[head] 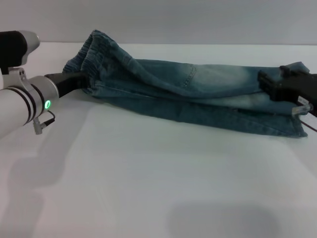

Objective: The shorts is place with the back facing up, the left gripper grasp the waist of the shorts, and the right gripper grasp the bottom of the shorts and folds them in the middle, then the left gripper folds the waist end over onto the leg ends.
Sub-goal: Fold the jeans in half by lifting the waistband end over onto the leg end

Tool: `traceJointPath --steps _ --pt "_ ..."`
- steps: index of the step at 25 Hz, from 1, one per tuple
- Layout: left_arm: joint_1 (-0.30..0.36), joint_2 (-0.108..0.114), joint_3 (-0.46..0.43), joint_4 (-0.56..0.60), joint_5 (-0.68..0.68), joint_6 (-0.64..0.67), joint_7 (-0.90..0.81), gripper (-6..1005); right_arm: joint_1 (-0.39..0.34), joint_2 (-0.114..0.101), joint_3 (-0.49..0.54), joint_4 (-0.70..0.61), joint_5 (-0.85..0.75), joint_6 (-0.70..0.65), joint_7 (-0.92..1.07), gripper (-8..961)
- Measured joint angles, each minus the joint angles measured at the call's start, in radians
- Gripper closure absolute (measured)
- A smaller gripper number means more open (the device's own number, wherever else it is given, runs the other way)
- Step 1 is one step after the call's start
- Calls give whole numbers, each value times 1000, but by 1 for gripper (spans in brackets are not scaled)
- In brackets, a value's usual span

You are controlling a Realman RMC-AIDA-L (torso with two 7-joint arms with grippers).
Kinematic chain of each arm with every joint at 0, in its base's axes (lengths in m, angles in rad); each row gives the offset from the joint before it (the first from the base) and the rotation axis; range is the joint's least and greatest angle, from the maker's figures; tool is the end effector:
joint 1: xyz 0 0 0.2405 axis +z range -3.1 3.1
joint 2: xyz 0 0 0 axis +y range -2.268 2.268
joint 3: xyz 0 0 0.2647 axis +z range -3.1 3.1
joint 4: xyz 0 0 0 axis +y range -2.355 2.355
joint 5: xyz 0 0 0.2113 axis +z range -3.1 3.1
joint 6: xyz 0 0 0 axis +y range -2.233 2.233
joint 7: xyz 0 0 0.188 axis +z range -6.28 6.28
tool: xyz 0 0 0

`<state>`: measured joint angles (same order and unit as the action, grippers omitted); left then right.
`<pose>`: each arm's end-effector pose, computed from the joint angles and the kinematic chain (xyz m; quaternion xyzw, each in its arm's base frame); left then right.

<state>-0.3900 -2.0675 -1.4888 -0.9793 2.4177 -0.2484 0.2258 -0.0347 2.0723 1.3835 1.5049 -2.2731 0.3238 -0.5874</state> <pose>-0.2770 0.4423 -0.0529 -0.7503 -0.4459 -0.1404 0.4674 0.2450 0.3626 -0.0200 -0.7899 0.3480 0.1677 0.4763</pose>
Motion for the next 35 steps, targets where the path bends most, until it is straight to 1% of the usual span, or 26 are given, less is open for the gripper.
traceJointPath --steps 3,4,5,8,11,13,16,17,20,22,25,27,28,30,33,35 --pt "0 0 0 0 0 0 0 934 16 0 -17 -14 7 0 -1 443" --pt "21 1 4 -36 0 -13 0 939 21 -1 -23 -18 8 0 -2 443" --pt "64 1 4 -110 5 -54 0 939 29 -1 -32 -24 9 0 -3 443" --pt "78 1 4 -133 6 -71 0 939 57 -1 -65 -42 9 0 -3 443" --pt "113 3 4 -183 8 -105 0 939 87 1 -104 -57 10 -3 -3 443" --pt "113 3 4 -183 8 -105 0 938 110 1 -135 -70 10 -7 -3 443" --pt "145 4 3 -230 8 -133 0 938 146 1 -170 -88 10 -9 -3 442" --pt "145 4 3 -230 8 -133 0 938 167 2 -191 -94 10 -10 -3 442" --pt "176 5 4 -293 9 -152 0 938 186 3 -212 -95 11 -10 -3 442" --pt "180 5 4 -302 9 -155 0 938 211 2 -234 -99 11 -14 -4 442" --pt "188 6 4 -329 9 -164 2 940 225 3 -241 -115 11 -34 -8 442" --pt "188 6 4 -333 9 -167 4 940 249 5 -242 -150 11 -72 -9 502" --pt "188 6 4 -333 9 -167 4 940 249 5 -242 -150 11 -72 -9 531" --pt "188 6 4 -350 9 -176 7 940 274 4 -236 -180 11 -85 -9 591" --pt "189 6 4 -361 9 -179 7 940 327 4 -227 -251 25 -101 -7 815" --pt "194 7 1 -389 9 -189 9 940 369 2 -227 -305 78 -109 -7 871"
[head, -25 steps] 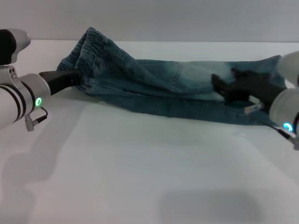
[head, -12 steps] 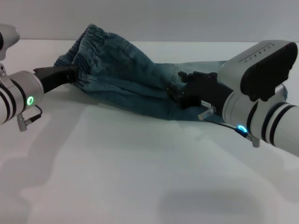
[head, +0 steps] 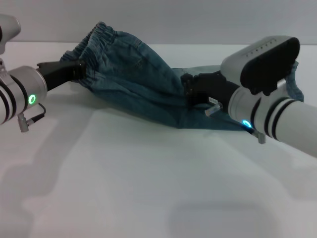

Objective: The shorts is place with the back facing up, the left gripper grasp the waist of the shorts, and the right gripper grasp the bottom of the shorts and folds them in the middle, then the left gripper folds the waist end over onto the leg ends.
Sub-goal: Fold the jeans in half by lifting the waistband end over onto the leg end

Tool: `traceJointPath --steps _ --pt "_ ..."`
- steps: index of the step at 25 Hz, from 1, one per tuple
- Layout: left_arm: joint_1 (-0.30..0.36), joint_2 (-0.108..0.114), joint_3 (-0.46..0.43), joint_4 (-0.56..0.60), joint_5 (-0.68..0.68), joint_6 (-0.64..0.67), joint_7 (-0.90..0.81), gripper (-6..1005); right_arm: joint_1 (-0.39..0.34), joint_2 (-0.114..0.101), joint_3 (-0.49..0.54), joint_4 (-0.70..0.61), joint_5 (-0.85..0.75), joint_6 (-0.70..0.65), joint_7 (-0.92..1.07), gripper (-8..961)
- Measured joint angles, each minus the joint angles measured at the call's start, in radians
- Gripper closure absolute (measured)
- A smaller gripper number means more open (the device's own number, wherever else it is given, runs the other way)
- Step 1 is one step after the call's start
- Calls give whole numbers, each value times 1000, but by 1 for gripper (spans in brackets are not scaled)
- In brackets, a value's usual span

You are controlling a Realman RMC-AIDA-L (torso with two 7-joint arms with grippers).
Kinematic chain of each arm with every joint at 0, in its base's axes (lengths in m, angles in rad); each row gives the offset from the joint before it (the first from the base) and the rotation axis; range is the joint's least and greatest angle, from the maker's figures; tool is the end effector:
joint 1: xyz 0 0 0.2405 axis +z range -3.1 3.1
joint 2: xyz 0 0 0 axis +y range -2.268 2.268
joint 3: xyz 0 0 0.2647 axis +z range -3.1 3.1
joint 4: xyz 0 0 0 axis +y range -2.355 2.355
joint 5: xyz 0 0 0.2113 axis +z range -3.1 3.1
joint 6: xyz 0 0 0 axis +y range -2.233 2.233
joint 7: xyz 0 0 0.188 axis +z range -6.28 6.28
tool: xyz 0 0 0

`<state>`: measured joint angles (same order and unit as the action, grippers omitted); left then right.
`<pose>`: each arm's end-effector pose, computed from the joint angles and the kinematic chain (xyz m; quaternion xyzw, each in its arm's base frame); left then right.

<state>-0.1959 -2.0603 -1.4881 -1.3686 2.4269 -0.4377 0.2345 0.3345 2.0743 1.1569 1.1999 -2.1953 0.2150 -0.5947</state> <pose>-0.2394 0.4106 -0.0200 -0.7660 -0.4264 -0.1746 0.4482 0.1722 0.3946 -0.1196 -0.8750 0.2639 0.1579 0.3739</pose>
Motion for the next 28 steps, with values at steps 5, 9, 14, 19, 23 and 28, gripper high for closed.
traceJointPath --steps 5,9,14,19,23,28 --pt "10 1 -5 -49 1 -10 1 939 74 1 -14 -99 83 -4 -4 954" --pt "17 3 -11 -95 1 -16 2 939 114 3 -16 -155 91 -11 -5 953" --pt "19 3 -16 -128 2 -24 4 940 166 3 -7 -238 105 -57 -5 952" --pt "20 3 -11 -175 -2 -38 16 941 237 0 1 -381 117 -139 -5 951" --pt "20 3 -10 -192 -4 -42 21 941 281 -4 37 -482 109 -196 -5 950" --pt "22 3 -10 -232 -5 -64 29 941 270 -9 116 -471 106 -208 -45 949"
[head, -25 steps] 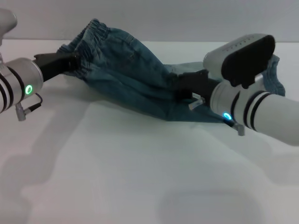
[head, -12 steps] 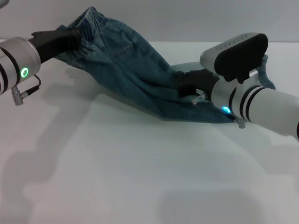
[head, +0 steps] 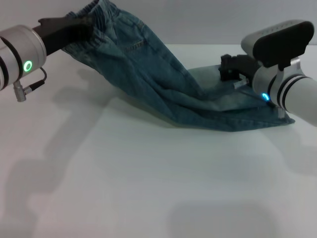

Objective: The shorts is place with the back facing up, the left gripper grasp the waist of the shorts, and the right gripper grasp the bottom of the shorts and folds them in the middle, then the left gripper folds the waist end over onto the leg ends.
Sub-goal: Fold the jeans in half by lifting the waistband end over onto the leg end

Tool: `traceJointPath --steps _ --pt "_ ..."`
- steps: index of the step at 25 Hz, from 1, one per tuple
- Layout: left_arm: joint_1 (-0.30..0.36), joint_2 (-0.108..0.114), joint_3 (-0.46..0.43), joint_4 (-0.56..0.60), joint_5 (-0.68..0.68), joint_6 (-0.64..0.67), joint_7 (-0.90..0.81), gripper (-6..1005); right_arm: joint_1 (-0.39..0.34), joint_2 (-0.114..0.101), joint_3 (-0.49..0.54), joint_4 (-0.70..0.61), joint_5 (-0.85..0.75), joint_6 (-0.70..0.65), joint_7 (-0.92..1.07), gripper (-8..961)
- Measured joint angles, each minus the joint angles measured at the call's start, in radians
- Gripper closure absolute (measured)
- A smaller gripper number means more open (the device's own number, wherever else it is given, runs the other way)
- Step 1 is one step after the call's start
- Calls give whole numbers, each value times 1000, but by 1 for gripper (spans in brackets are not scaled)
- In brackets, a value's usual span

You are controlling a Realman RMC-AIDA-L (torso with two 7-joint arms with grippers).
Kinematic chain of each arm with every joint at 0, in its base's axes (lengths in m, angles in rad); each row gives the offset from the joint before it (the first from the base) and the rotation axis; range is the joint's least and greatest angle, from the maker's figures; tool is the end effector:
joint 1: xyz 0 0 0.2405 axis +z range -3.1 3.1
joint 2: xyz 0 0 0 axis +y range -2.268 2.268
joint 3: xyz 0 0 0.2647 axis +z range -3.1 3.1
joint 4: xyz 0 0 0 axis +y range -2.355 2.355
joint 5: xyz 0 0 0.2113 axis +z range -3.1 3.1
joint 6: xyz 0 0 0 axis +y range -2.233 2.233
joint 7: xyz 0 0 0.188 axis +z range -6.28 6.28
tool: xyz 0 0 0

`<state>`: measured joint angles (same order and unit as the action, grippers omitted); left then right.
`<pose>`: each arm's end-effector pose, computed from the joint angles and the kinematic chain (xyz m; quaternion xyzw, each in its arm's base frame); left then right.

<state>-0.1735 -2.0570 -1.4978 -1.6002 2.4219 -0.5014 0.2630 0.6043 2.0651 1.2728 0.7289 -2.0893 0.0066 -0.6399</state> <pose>-0.1757 0.4091 0.0133 -0.7868 -0.3571 -0.2246 0.4504 0.2329 0.4689 -0.0961 -0.8250 0.2916 0.1040 0.4728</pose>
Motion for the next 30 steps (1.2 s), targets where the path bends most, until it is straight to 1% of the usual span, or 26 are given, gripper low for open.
traceJointPath --steps 2,4,6,8,11,18,20,25,27,30 --pt "4 0 0 -20 1 -3 2 941 -42 1 6 80 -1 16 -13 948" --pt "5 0 1 -26 0 -3 5 940 -90 7 -12 164 -1 17 -27 948" --pt "8 0 1 -34 0 -4 9 940 -121 12 -38 226 1 16 -35 947" --pt "8 0 1 -48 -2 -4 15 940 -128 12 -61 257 6 20 -33 947" --pt "8 0 18 -74 -2 -4 16 940 -128 12 -91 270 19 23 -29 946" --pt "-1 -1 67 -91 -3 3 16 940 -78 13 -141 234 72 18 -29 945" --pt "-5 -2 77 -96 -3 5 16 941 -47 13 -165 213 114 17 -30 944" --pt "-8 -1 104 -125 -3 7 16 943 59 18 -244 119 178 13 -30 943" --pt "-6 -1 114 -144 -3 8 16 943 82 19 -273 106 221 13 -30 943" --pt "-2 -1 126 -168 -3 9 25 943 94 19 -308 120 252 15 -34 942"
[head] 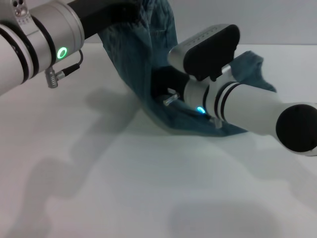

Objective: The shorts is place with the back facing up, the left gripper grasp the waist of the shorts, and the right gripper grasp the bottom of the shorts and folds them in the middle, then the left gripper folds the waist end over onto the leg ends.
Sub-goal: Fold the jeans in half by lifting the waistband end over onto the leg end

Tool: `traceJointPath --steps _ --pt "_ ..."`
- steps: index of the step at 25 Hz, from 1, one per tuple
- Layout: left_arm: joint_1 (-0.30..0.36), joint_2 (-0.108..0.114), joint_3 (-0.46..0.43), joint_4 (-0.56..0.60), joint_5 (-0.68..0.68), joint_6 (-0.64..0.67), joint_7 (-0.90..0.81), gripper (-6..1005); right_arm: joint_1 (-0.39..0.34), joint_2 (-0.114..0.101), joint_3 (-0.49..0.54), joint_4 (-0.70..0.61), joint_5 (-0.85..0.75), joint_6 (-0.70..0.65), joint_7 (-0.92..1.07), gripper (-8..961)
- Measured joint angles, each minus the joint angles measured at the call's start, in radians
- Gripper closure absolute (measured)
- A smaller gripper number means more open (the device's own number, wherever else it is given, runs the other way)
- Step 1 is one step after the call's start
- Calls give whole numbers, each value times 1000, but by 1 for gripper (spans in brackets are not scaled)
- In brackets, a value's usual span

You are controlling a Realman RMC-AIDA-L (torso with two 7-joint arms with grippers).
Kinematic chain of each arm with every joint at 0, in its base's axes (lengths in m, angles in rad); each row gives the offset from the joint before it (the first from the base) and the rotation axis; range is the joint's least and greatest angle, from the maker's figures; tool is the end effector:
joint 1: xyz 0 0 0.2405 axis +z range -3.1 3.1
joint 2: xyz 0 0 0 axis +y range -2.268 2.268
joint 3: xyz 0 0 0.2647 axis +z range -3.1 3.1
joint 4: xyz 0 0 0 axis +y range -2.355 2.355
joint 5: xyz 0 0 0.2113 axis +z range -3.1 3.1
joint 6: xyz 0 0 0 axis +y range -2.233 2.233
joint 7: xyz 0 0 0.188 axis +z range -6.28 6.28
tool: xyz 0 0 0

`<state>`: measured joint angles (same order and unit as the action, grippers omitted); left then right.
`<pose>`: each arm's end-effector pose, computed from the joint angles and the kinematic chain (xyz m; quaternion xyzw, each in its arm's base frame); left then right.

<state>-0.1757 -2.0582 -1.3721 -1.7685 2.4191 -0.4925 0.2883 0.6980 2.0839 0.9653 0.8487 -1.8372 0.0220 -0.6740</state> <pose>-0.0978 0.3866 0.0029 -0.8274 -0.2703 -0.2696 0.4118 0.1317 0.4283 -0.1704 -0.8933 0.2408 0.1545 0.3467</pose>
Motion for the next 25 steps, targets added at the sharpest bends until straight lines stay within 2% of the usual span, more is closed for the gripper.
traceJointPath --steps 8,15,25 --pt "-1 -1 12 -50 5 0 14 942 -3 1 -59 32 7 -4 4 940" --pt "-2 0 16 -53 1 0 28 947 -66 -8 42 16 -1 -7 1 939" --pt "5 0 41 -54 0 -3 28 943 -75 -13 115 -2 -38 -7 -2 937"
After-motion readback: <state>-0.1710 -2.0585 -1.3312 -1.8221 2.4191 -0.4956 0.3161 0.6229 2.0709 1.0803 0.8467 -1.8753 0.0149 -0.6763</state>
